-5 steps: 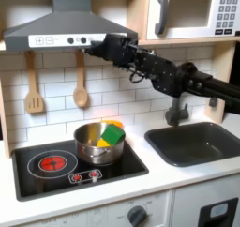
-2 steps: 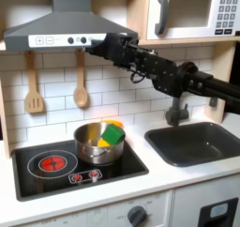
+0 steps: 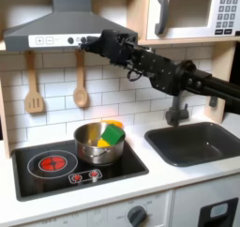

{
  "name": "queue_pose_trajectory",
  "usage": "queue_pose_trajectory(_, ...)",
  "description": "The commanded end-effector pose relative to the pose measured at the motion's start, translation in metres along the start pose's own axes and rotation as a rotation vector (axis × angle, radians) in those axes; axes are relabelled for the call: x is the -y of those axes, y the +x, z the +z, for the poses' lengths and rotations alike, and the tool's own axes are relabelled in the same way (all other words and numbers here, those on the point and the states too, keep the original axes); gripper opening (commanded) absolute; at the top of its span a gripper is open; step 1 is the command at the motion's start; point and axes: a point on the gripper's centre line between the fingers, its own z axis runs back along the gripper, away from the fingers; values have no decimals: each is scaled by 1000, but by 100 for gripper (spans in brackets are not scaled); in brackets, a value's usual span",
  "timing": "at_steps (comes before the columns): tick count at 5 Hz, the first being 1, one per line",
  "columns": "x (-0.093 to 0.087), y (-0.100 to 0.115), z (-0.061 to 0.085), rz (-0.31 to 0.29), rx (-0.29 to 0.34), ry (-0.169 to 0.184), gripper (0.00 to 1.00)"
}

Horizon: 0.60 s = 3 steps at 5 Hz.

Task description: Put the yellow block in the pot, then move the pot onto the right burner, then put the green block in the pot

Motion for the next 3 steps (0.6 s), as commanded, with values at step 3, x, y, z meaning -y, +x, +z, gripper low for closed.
queue_pose_trajectory(3,-7,1,-11,36,1,-2,0)
